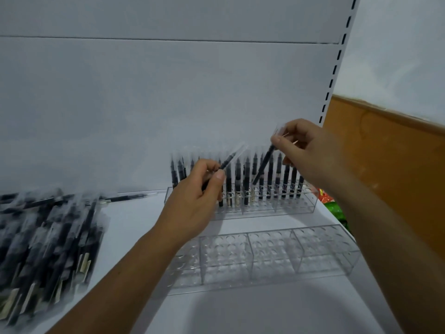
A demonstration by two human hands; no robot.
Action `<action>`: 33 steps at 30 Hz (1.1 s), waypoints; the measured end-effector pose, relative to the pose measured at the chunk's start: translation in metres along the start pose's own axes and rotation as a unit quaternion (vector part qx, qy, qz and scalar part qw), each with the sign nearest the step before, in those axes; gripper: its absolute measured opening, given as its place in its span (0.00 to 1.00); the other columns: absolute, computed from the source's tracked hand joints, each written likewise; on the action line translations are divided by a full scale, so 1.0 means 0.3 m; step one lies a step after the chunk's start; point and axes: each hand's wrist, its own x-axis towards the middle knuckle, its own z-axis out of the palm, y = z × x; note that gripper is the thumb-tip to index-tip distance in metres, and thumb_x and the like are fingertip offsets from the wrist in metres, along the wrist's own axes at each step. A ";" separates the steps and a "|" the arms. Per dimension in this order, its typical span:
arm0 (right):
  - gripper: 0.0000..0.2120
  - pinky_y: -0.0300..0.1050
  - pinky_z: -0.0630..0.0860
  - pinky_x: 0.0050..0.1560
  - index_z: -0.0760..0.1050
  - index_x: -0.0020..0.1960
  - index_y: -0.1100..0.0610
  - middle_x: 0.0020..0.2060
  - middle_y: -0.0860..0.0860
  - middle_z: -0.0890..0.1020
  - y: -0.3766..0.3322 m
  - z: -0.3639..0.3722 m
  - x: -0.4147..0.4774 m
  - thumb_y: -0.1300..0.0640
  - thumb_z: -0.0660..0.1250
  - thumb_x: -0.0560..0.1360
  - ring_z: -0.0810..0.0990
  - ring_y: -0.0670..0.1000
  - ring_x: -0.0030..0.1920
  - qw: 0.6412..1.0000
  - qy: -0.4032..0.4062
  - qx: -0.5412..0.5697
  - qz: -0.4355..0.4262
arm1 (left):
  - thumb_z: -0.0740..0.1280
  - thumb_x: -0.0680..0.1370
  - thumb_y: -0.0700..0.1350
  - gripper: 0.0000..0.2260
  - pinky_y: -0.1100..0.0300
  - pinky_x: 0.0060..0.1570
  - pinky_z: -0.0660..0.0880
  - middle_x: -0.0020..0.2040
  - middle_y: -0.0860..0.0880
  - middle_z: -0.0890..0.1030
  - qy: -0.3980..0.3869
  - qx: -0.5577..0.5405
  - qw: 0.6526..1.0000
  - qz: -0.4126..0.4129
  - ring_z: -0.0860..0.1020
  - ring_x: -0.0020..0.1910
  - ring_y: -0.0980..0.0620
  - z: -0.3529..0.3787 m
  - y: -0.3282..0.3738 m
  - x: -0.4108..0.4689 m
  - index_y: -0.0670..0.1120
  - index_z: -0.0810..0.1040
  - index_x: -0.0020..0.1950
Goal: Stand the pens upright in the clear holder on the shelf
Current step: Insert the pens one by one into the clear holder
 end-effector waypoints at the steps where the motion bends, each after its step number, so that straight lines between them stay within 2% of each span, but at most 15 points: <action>1: 0.06 0.48 0.82 0.41 0.77 0.50 0.52 0.38 0.44 0.81 0.001 0.001 0.004 0.50 0.69 0.77 0.81 0.44 0.32 1.000 -0.001 0.000 -0.004 | 0.55 0.81 0.57 0.07 0.58 0.35 0.71 0.38 0.50 0.80 -0.002 -0.001 1.000 -0.003 0.71 0.30 0.58 -0.001 -0.001 0.000 0.57 0.70 0.53; 6: 0.04 0.39 0.76 0.37 0.76 0.48 0.48 0.38 0.43 0.82 -0.003 -0.006 0.016 0.48 0.69 0.76 0.81 0.43 0.33 0.999 -0.015 -0.038 -0.021 | 0.55 0.81 0.56 0.08 0.60 0.36 0.70 0.37 0.53 0.80 -0.017 0.012 1.000 -0.004 0.72 0.30 0.61 0.000 0.008 -0.006 0.57 0.71 0.51; 9: 0.06 0.42 0.79 0.41 0.77 0.48 0.49 0.38 0.43 0.81 -0.005 0.018 0.008 0.47 0.69 0.76 0.82 0.45 0.37 0.994 -0.069 -0.090 -0.013 | 0.55 0.81 0.55 0.08 0.60 0.37 0.70 0.37 0.53 0.80 -0.020 0.015 1.000 -0.003 0.72 0.31 0.61 0.000 0.011 -0.006 0.56 0.71 0.51; 13: 0.06 0.49 0.81 0.46 0.77 0.48 0.48 0.40 0.43 0.82 0.001 0.063 -0.010 0.46 0.68 0.76 0.82 0.45 0.38 0.978 -0.161 -0.134 0.012 | 0.55 0.81 0.55 0.07 0.60 0.37 0.70 0.37 0.53 0.79 -0.021 0.018 1.000 -0.007 0.72 0.30 0.62 0.001 0.014 -0.004 0.57 0.71 0.50; 15: 0.07 0.50 0.80 0.48 0.77 0.49 0.48 0.41 0.43 0.81 0.006 0.059 -0.020 0.45 0.68 0.76 0.80 0.45 0.40 0.967 -0.176 -0.182 0.020 | 0.55 0.81 0.55 0.07 0.61 0.37 0.69 0.37 0.53 0.79 -0.025 0.015 1.000 -0.010 0.72 0.30 0.62 0.001 0.015 -0.006 0.57 0.71 0.50; 17: 0.10 0.48 0.79 0.47 0.79 0.49 0.49 0.40 0.43 0.81 0.003 0.040 -0.039 0.43 0.68 0.76 0.79 0.45 0.40 0.967 -0.154 -0.203 0.020 | 0.55 0.81 0.55 0.07 0.62 0.36 0.69 0.37 0.52 0.79 -0.029 0.011 0.999 -0.009 0.71 0.30 0.62 0.001 0.017 -0.007 0.57 0.71 0.50; 20: 0.09 0.45 0.80 0.42 0.81 0.48 0.49 0.36 0.48 0.82 -0.034 0.021 -0.073 0.44 0.69 0.75 0.80 0.47 0.37 0.987 -0.131 -0.091 0.025 | 0.55 0.82 0.55 0.07 0.65 0.33 0.67 0.37 0.51 0.79 -0.037 0.010 0.999 -0.005 0.70 0.29 0.62 0.001 0.021 -0.007 0.56 0.71 0.49; 22: 0.07 0.40 0.78 0.38 0.81 0.48 0.49 0.36 0.49 0.84 -0.078 0.033 -0.096 0.46 0.70 0.74 0.81 0.45 0.35 0.978 -0.191 0.048 0.064 | 0.55 0.82 0.55 0.08 0.64 0.32 0.68 0.37 0.50 0.79 -0.046 0.022 0.999 0.000 0.70 0.29 0.61 0.001 0.023 -0.005 0.56 0.71 0.49; 24: 0.06 0.36 0.75 0.34 0.81 0.48 0.51 0.35 0.48 0.84 -0.099 0.062 -0.111 0.50 0.70 0.75 0.79 0.44 0.33 0.964 -0.221 0.123 0.077 | 0.54 0.82 0.55 0.08 0.62 0.33 0.68 0.37 0.50 0.78 -0.054 0.034 0.998 0.003 0.69 0.28 0.60 0.001 0.025 -0.005 0.56 0.71 0.48; 27: 0.05 0.36 0.74 0.34 0.80 0.47 0.55 0.36 0.49 0.83 -0.100 0.097 -0.119 0.54 0.70 0.76 0.77 0.44 0.33 0.959 -0.182 0.192 0.102 | 0.53 0.82 0.55 0.09 0.60 0.32 0.68 0.36 0.50 0.78 -0.058 0.053 0.997 0.014 0.69 0.28 0.59 0.004 0.027 -0.006 0.57 0.69 0.46; 30: 0.06 0.36 0.75 0.35 0.80 0.48 0.56 0.39 0.50 0.83 -0.092 0.103 -0.132 0.54 0.70 0.76 0.80 0.45 0.36 0.951 -0.178 0.220 0.123 | 0.52 0.81 0.57 0.10 0.53 0.34 0.71 0.36 0.49 0.78 -0.066 0.070 0.995 0.027 0.71 0.30 0.57 0.008 0.029 -0.007 0.56 0.70 0.49; 33: 0.05 0.37 0.78 0.36 0.78 0.50 0.59 0.40 0.49 0.85 -0.094 0.073 -0.134 0.57 0.68 0.78 0.84 0.48 0.41 0.943 -0.162 0.260 0.133 | 0.53 0.81 0.57 0.09 0.60 0.33 0.69 0.38 0.52 0.78 -0.064 0.104 0.992 0.041 0.71 0.31 0.59 0.009 0.041 -0.007 0.58 0.71 0.55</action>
